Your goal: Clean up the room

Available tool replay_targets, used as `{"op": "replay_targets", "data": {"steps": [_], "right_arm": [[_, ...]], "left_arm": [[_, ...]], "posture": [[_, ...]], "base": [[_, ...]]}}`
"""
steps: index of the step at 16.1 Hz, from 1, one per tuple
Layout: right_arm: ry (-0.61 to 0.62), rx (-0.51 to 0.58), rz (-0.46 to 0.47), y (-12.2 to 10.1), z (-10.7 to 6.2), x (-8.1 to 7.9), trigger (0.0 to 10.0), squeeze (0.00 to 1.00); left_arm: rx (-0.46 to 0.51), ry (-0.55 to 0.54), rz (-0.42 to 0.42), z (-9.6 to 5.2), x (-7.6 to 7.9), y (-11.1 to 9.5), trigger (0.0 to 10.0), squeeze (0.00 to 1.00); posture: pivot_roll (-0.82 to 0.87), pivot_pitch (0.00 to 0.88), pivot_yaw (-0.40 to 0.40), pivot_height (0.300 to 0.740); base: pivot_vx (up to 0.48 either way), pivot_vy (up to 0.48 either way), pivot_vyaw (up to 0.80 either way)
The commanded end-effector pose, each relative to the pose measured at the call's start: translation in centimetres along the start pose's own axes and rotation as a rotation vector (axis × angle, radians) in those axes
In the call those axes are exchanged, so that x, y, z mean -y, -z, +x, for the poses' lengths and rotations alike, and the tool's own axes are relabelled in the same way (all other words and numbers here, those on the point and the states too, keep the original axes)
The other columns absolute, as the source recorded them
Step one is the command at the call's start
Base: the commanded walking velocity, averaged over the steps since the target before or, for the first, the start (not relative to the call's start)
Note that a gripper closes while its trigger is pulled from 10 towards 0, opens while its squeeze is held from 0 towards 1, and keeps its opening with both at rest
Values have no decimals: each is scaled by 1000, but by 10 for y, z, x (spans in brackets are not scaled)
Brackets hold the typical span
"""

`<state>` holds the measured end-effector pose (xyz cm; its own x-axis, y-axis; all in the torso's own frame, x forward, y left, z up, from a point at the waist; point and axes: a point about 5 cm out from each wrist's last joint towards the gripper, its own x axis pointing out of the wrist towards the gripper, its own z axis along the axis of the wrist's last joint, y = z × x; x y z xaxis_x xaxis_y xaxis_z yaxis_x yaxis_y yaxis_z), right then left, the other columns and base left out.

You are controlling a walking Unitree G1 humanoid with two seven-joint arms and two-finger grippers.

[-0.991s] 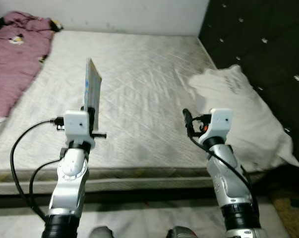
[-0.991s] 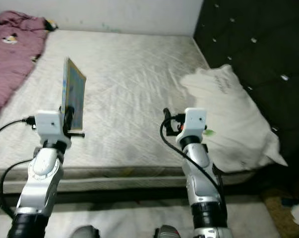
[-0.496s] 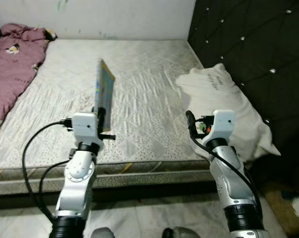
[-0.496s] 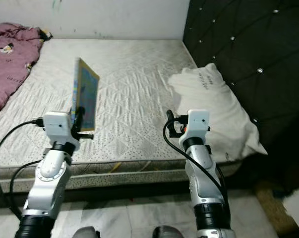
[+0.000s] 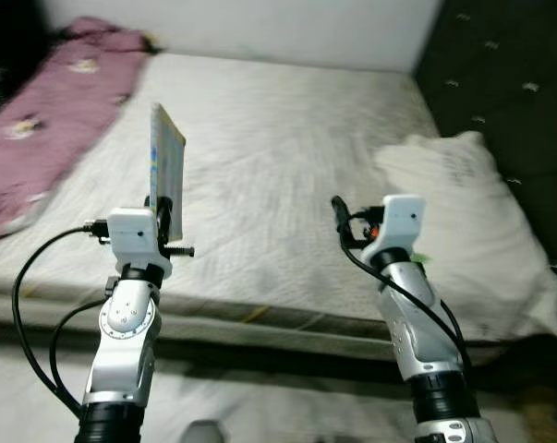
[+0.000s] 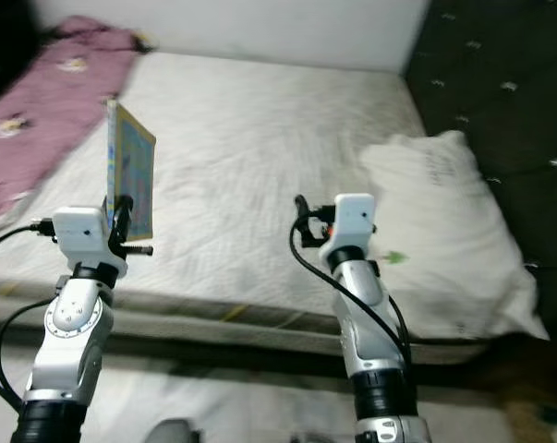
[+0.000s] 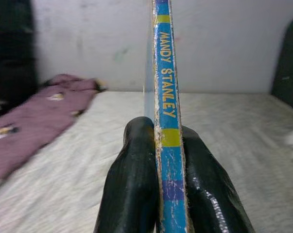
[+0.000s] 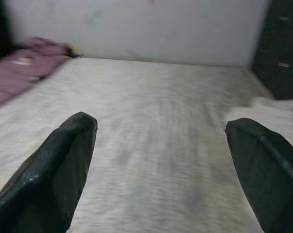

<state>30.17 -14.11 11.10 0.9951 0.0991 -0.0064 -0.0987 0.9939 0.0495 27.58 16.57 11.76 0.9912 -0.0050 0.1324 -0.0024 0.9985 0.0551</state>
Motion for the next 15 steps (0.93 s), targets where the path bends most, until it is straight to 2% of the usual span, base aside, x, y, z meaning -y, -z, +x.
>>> {"op": "replay_targets", "data": {"steps": [1, 3, 6, 12, 15], "right_arm": [[47, -4, -10, 1, -3, 14, 10000, 0], [47, -4, -8, 1, -2, 14, 10000, 0], [49, -2, -3, 1, -2, 14, 10000, 0], [49, -6, 5, 2, -2, 13, 10000, 0], [46, -7, 2, 2, -1, 14, 10000, 0]], "left_arm": [[57, 57, -10, 5, 14, -13, 10000, 0], [50, 58, -11, 6, 14, -12, 10000, 0], [12, 29, 0, 9, 14, -8, 10000, 0], [13, 29, 15, 9, 14, -8, 10000, 0], [15, 27, 10, 10, 15, -8, 10000, 0]], "posture": [[-5, 0, -32, 740], [-4, 0, -31, 740], [0, 0, -29, 740], [4, 0, -29, 740], [5, 0, -30, 740]], "base": [[375, 0, 0], [358, 0, 0], [0, 0, 0], [0, 0, 0], [0, -326, 0]]}}
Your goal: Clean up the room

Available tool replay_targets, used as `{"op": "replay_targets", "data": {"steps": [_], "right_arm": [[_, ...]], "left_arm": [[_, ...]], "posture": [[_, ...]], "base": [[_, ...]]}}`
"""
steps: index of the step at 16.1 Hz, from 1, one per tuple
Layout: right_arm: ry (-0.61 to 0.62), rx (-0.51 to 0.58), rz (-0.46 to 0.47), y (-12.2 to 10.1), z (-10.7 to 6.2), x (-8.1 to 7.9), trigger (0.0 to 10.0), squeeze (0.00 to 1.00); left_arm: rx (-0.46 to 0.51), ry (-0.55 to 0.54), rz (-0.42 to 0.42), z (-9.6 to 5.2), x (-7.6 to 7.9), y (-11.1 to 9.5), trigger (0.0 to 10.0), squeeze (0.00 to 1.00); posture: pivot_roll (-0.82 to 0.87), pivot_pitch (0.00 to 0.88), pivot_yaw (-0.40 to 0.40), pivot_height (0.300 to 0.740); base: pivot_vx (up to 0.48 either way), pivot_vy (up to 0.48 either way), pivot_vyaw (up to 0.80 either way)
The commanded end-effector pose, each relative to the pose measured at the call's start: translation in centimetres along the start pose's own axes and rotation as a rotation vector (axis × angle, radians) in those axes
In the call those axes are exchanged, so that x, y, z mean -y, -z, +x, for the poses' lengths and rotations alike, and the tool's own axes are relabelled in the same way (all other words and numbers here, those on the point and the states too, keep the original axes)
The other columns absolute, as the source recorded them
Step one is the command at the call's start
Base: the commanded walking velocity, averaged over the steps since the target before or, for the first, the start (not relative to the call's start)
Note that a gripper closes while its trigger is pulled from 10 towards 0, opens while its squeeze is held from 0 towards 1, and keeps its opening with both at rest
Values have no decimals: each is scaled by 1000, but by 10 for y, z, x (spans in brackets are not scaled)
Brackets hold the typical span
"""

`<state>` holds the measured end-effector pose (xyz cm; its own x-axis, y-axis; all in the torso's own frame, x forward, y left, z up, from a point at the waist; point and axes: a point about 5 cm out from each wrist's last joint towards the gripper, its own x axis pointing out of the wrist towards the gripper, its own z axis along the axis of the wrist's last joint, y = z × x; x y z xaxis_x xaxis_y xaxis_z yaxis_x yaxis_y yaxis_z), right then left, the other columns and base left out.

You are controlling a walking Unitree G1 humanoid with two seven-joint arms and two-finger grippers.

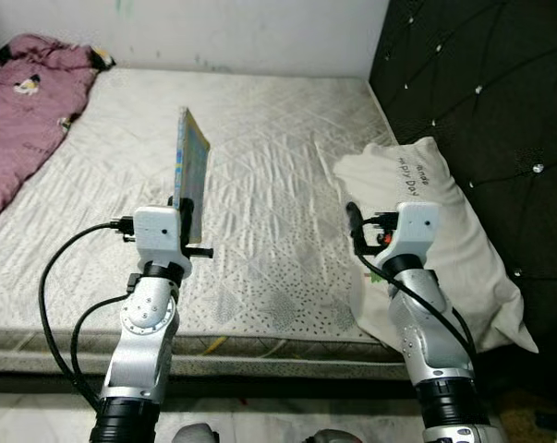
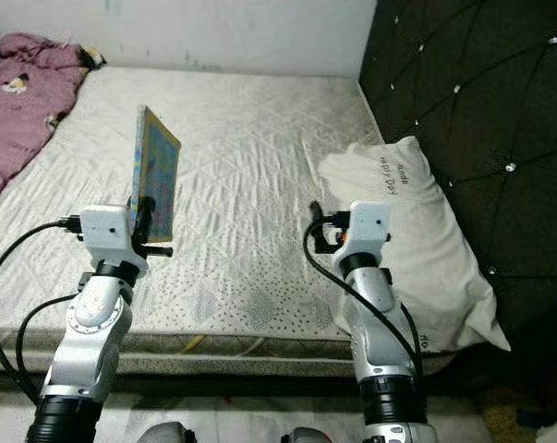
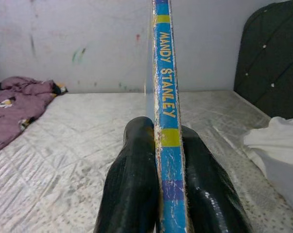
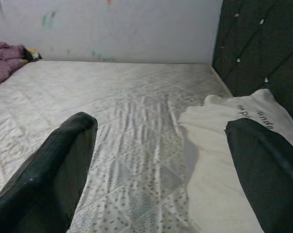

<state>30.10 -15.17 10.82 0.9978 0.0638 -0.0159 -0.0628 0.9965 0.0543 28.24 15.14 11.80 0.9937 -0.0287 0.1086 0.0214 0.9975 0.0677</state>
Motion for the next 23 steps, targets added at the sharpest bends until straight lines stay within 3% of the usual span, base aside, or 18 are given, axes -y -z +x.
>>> {"op": "replay_targets", "data": {"steps": [1, 4, 19, 23], "right_arm": [[10, 0, -3, 0, 1, 3, 10000, 0], [7, 0, -6, 0, 2, 3, 10000, 0], [-13, 9, -3, -3, 3, 2, 10000, 0], [-18, 8, -2, -3, 2, 2, 10000, 0]], "left_arm": [[38, 2, 0, 3, 0, -8, 10000, 0], [41, 0, 0, 3, 0, -8, 10000, 0], [40, -56, -54, 4, -5, -10, 10000, 0], [35, -60, -61, 3, -5, -9, 10000, 0]], "posture": [[5, 0, -30, 740], [4, 0, -32, 740], [5, 0, -41, 740], [3, 0, -42, 695]], "base": [[0, -330, 0], [0, -306, 0], [0, 0, 0], [0, 0, 0]]}}
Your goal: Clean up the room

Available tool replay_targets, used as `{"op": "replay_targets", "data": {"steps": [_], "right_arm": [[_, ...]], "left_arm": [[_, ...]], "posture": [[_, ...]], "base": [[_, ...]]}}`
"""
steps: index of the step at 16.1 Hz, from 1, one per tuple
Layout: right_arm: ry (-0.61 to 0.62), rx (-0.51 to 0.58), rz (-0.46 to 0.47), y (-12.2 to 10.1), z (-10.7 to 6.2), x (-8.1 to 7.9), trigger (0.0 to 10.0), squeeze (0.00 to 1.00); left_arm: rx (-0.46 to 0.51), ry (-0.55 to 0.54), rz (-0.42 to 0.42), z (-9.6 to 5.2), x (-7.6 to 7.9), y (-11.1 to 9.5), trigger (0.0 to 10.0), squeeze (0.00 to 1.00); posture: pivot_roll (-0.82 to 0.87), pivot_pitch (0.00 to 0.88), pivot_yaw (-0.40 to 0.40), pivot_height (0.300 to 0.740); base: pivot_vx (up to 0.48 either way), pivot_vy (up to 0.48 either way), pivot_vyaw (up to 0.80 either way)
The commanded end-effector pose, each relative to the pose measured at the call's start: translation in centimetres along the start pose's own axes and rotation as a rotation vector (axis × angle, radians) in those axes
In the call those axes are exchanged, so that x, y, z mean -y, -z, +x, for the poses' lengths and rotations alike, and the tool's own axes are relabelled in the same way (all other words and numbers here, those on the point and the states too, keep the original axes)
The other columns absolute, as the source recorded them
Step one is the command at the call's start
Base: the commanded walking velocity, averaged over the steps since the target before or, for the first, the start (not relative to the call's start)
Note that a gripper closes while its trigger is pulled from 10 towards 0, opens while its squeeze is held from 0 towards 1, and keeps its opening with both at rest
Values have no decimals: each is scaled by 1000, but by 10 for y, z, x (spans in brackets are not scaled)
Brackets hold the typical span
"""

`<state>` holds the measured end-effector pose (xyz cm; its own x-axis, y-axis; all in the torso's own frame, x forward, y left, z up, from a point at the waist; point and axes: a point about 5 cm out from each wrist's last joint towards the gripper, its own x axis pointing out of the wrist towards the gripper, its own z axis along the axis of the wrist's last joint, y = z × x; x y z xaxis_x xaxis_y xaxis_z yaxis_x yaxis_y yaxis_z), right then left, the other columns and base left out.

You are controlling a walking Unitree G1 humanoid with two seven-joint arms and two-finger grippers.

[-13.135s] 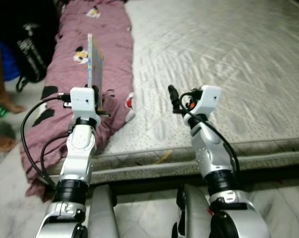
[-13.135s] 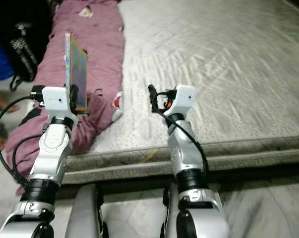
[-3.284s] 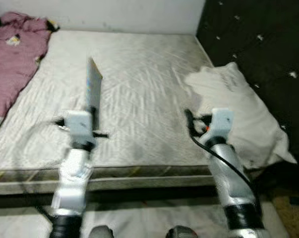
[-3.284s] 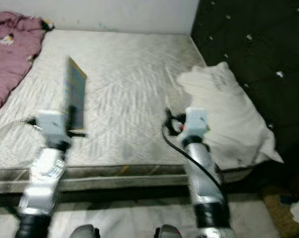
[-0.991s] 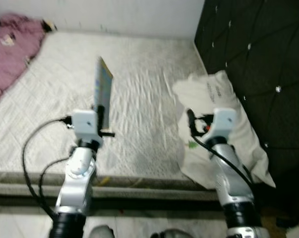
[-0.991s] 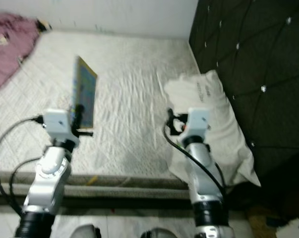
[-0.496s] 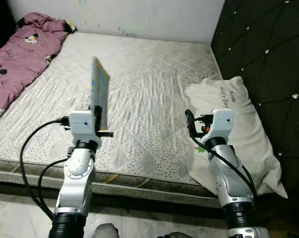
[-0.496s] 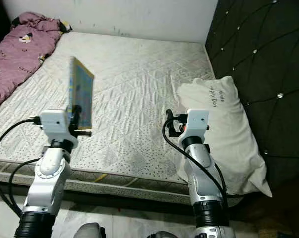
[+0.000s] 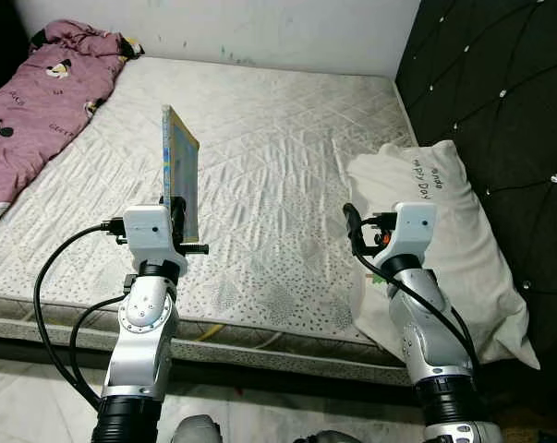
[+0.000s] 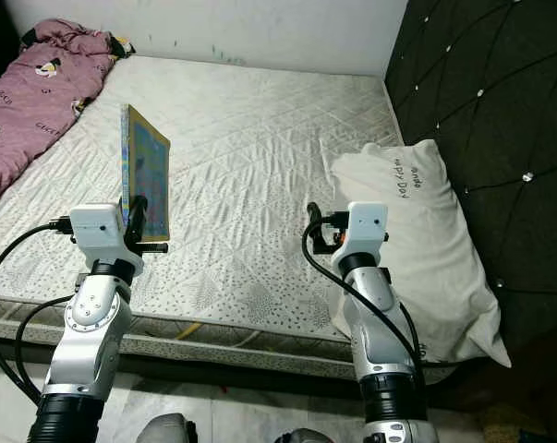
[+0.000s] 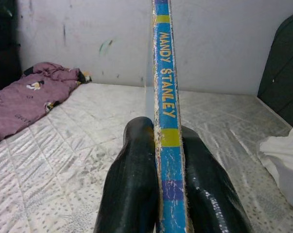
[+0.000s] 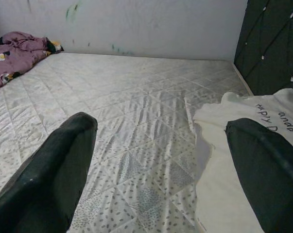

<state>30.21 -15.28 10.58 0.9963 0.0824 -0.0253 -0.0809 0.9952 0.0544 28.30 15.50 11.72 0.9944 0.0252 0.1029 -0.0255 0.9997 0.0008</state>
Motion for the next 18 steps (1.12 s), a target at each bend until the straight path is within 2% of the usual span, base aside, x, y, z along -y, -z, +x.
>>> {"op": "replay_targets", "data": {"steps": [1, 7, 11, 18], "right_arm": [[-1, 19, -2, -6, 1, 1, 10000, 0], [-11, 14, 6, -5, 2, 0, 10000, 0], [-11, 12, 6, -5, 2, 0, 10000, 0], [-30, 8, 4, -5, 3, -2, 10000, 0]], "left_arm": [[40, -7, -3, 3, -1, -11, 10000, 0], [42, -34, -2, 4, -4, -11, 10000, 0], [30, -110, -8, 4, -12, -11, 10000, 0], [35, -113, -27, 3, -13, -11, 10000, 0]], "posture": [[3, 0, -43, 680], [8, 0, -46, 606], [5, 0, -46, 606], [9, 0, -49, 606]], "base": [[0, 0, 0], [0, 0, 0], [0, 0, 0], [0, 0, 0]]}}
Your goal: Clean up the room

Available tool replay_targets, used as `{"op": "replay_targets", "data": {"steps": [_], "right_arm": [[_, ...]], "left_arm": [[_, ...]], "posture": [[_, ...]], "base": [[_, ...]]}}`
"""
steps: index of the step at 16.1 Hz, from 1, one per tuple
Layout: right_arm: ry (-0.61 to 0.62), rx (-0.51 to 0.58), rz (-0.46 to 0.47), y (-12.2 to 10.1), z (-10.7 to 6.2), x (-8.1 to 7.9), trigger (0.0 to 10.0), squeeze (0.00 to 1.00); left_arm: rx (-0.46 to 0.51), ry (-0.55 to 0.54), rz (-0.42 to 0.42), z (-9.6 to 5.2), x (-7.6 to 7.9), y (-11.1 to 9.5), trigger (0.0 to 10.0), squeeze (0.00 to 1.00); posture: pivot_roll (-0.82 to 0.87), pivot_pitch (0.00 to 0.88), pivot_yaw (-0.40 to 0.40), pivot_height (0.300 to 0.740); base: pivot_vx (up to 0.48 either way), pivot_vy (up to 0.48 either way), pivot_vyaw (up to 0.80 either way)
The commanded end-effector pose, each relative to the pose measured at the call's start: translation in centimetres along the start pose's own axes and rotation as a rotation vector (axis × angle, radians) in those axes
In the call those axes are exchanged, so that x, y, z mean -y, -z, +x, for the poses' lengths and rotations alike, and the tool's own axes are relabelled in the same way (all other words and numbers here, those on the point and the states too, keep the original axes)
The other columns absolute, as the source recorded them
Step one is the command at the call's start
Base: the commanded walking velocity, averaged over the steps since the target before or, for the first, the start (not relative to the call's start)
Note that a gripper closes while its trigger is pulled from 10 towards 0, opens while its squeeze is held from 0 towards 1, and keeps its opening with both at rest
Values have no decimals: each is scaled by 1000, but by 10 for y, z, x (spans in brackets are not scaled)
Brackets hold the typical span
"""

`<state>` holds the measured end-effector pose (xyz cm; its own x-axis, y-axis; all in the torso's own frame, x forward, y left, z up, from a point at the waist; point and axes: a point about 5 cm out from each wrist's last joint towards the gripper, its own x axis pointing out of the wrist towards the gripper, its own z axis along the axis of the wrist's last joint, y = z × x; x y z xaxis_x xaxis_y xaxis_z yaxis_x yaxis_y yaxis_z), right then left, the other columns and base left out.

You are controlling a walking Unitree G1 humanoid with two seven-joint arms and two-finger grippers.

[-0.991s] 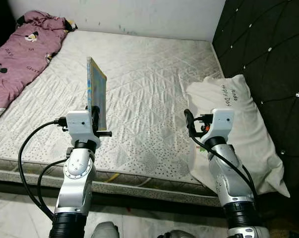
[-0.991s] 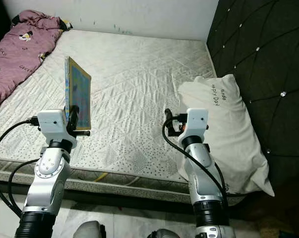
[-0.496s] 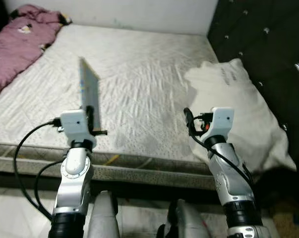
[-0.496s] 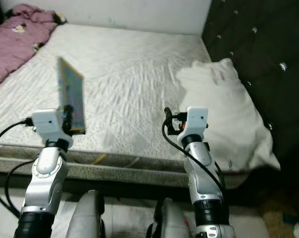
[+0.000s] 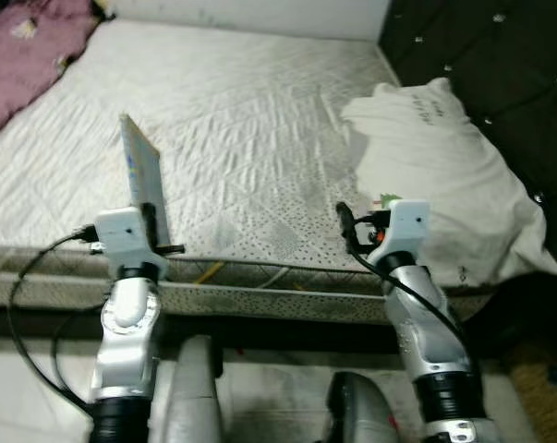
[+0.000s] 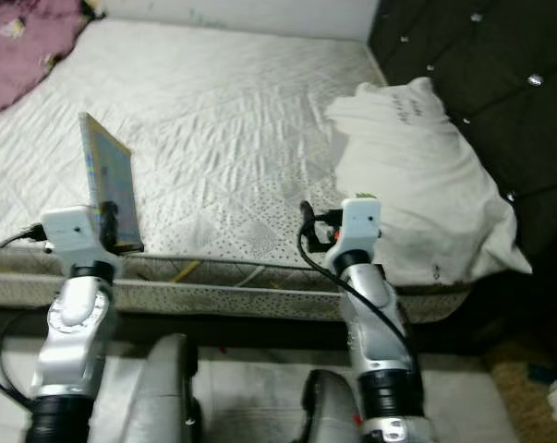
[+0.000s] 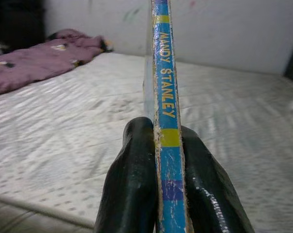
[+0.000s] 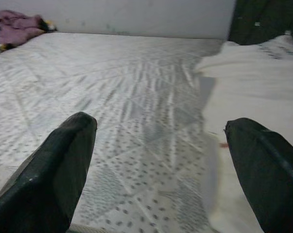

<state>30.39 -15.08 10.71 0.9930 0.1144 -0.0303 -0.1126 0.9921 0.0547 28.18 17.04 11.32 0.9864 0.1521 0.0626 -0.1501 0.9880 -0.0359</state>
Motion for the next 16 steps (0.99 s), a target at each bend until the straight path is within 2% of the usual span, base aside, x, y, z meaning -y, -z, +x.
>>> {"op": "replay_targets", "data": {"steps": [1, 13, 16], "right_arm": [[-3, 15, 3, -4, 1, 0, 10000, 0], [-14, 21, -4, -5, 1, -1, 10000, 0], [-12, 21, 0, -5, 1, -1, 10000, 0]], "left_arm": [[85, 36, -12, 3, 4, -17, 10000, 0], [79, 56, -14, 2, 6, -16, 10000, 0], [62, 54, -8, 4, 6, -14, 10000, 0]], "posture": [[9, 0, -49, 606], [10, 0, -49, 606], [10, 0, -49, 606]], "base": [[289, 0, 0], [392, 0, 0], [0, 0, 0]]}}
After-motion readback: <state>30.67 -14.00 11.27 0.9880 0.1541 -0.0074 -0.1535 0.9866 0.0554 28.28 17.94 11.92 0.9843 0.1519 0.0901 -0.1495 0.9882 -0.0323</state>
